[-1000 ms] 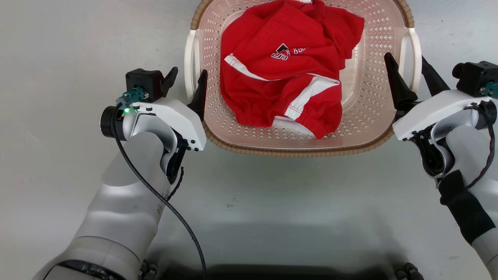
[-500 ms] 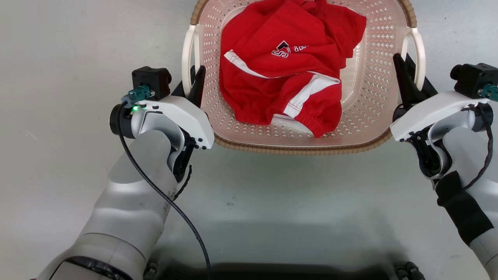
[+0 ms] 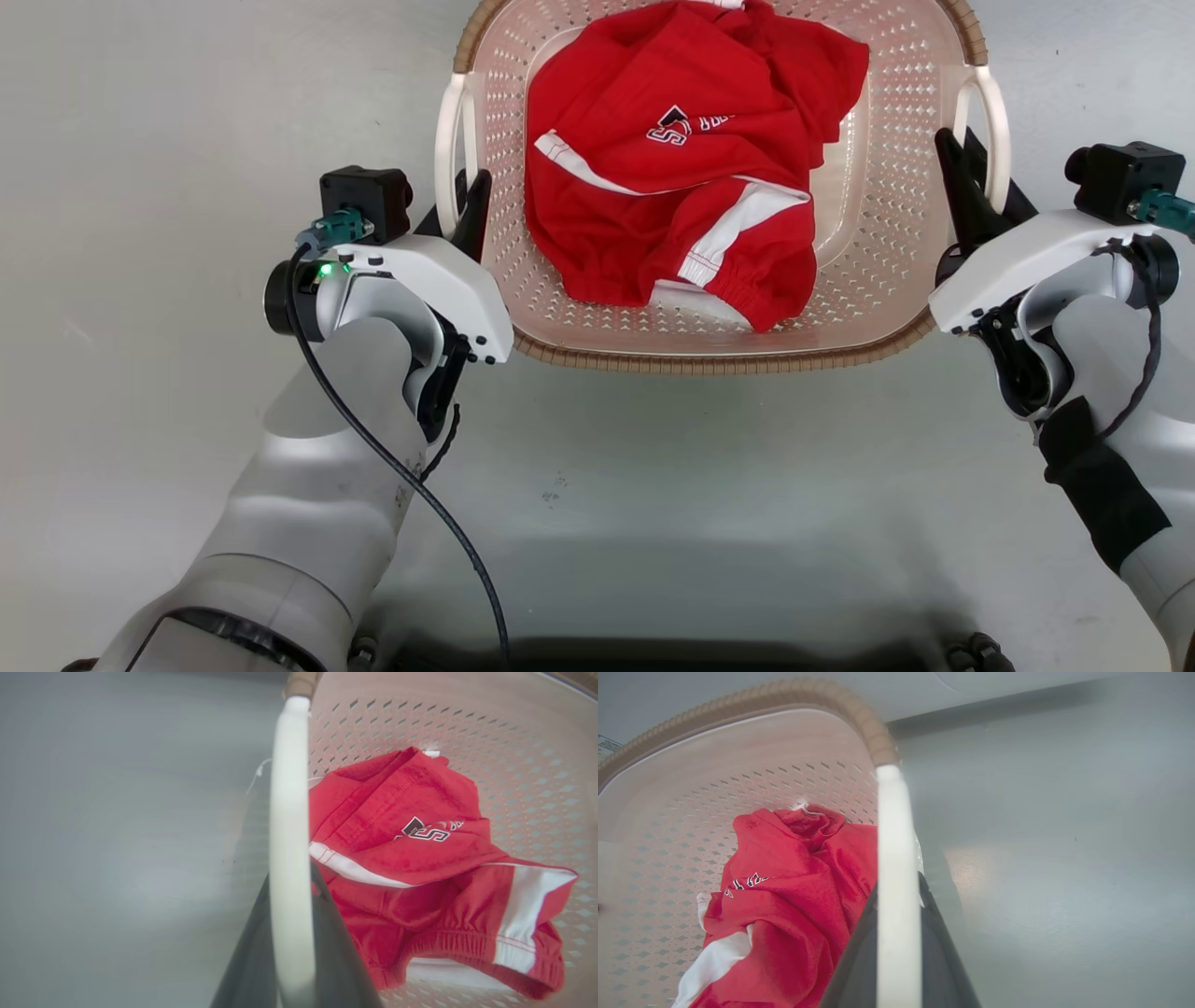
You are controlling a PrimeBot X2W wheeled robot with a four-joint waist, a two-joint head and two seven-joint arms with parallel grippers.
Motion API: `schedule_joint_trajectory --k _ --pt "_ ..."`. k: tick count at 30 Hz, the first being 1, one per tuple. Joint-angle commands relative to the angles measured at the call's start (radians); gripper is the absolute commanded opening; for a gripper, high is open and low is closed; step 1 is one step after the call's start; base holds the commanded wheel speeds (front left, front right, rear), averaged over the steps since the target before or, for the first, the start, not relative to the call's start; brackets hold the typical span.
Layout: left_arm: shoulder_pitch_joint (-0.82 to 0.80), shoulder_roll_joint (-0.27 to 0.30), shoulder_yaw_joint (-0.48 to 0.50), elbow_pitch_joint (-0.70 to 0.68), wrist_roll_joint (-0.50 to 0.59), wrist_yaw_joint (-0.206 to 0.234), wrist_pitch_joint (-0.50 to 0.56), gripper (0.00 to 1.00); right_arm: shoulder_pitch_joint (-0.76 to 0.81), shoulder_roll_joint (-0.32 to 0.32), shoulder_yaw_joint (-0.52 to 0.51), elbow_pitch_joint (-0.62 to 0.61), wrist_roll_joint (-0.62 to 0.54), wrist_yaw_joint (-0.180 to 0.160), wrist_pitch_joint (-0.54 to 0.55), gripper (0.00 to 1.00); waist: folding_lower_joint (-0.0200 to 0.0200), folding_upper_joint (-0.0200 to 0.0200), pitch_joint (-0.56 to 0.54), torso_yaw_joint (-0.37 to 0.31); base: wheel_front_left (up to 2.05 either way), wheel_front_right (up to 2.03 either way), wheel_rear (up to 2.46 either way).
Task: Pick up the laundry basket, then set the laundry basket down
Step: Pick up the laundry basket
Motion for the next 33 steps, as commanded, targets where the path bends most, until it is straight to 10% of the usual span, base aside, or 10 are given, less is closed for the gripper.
schedule_joint_trajectory --k 1,33 --pt "0.024 0.051 0.005 0.022 -0.01 -0.002 0.003 0.0 0.037 -0.011 0.024 0.03 -0.004 0.005 -0.001 0.0 -0.0001 0.0 -0.004 -0.001 0.0 0.0 0.0" --pt "0.138 0.104 -0.015 0.1 -0.138 0.003 0.196 0.0 -0.035 0.037 0.339 0.309 0.223 0.005 0.196 0.0 -0.0001 0.0 -0.253 -0.053 0.0 0.0 0.0"
